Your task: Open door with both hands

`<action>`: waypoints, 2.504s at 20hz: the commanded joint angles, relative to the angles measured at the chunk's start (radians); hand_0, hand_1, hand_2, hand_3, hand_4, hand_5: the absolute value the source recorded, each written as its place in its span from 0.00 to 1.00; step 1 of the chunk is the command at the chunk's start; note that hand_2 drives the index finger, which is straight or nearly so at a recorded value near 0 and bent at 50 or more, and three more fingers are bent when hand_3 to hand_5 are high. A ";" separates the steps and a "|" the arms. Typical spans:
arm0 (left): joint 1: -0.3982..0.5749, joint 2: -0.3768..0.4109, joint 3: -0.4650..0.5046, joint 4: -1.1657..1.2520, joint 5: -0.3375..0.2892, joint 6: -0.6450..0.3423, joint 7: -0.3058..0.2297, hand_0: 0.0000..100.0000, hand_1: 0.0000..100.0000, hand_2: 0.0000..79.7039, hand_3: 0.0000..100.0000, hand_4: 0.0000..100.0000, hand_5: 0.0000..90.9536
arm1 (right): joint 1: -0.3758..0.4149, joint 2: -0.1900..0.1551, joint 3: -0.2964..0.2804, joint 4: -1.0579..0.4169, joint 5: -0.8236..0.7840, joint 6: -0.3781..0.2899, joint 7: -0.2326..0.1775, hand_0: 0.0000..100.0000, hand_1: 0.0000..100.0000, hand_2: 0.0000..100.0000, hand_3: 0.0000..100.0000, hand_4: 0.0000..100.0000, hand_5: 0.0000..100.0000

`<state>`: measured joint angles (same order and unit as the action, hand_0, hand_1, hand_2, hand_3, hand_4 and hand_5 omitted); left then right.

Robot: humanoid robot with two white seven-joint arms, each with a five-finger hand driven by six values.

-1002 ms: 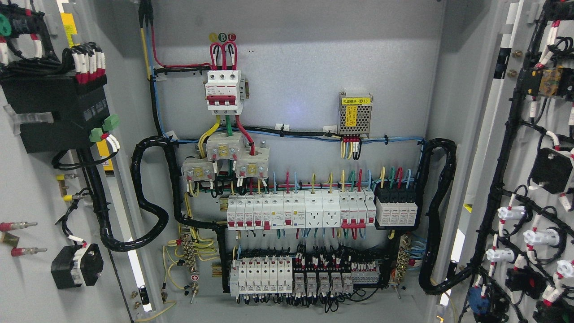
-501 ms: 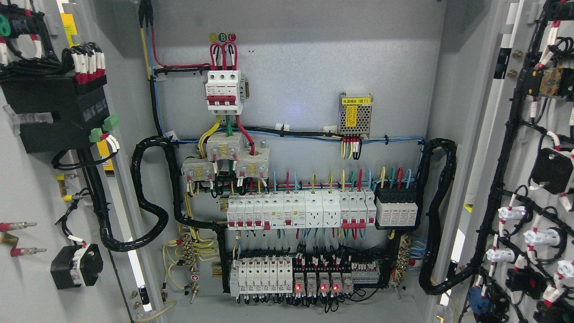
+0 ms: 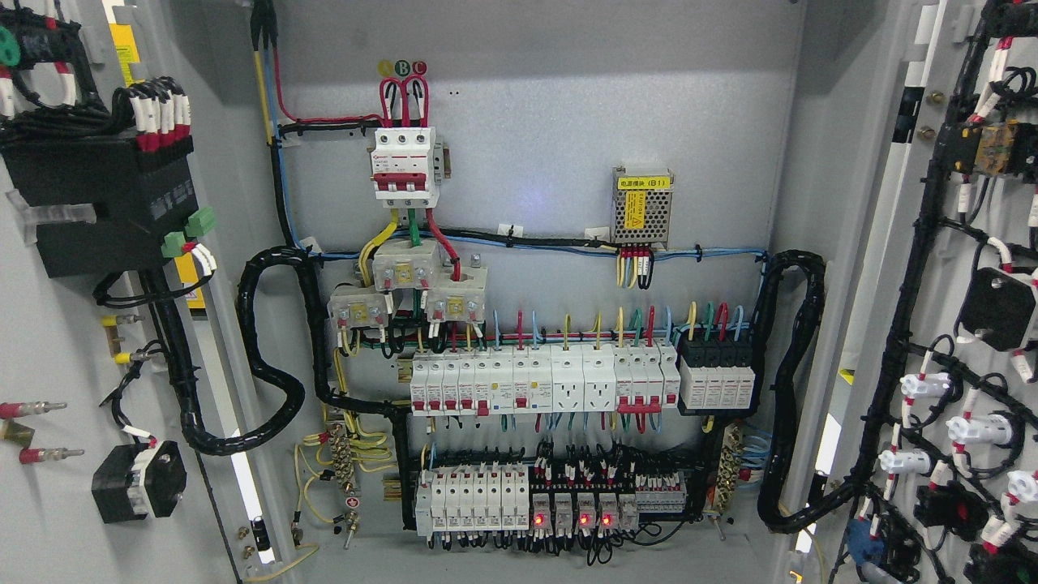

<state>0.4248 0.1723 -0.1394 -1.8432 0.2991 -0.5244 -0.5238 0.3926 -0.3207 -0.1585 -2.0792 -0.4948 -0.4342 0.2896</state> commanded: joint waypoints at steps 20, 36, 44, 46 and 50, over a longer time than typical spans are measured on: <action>0.043 0.044 0.428 -0.208 0.221 -0.002 0.027 0.00 0.00 0.00 0.00 0.00 0.00 | -0.023 0.014 -0.113 -0.015 -0.030 0.002 0.017 0.20 0.12 0.00 0.00 0.00 0.00; 0.063 0.059 0.546 -0.114 0.322 0.067 -0.022 0.00 0.00 0.00 0.00 0.00 0.00 | -0.009 0.054 -0.179 -0.015 -0.090 0.003 0.017 0.20 0.12 0.00 0.00 0.00 0.00; 0.020 0.145 0.613 -0.001 0.436 0.124 -0.039 0.00 0.00 0.00 0.00 0.00 0.00 | 0.011 0.071 -0.193 -0.015 -0.091 -0.001 0.017 0.20 0.12 0.00 0.00 0.00 0.00; 0.005 0.170 0.632 0.034 0.463 0.126 -0.070 0.00 0.00 0.00 0.00 0.00 0.00 | 0.014 0.069 -0.199 -0.015 -0.094 -0.001 0.017 0.20 0.12 0.00 0.00 0.00 0.00; 0.002 0.222 0.653 0.077 0.548 0.126 -0.076 0.00 0.00 0.00 0.00 0.00 0.00 | 0.031 0.062 -0.200 -0.015 -0.154 -0.003 0.017 0.20 0.12 0.00 0.00 0.00 0.00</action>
<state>0.4455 0.2964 0.4281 -1.8916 0.7633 -0.3993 -0.5926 0.4065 -0.2645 -0.3346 -2.0936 -0.6087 -0.4355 0.3070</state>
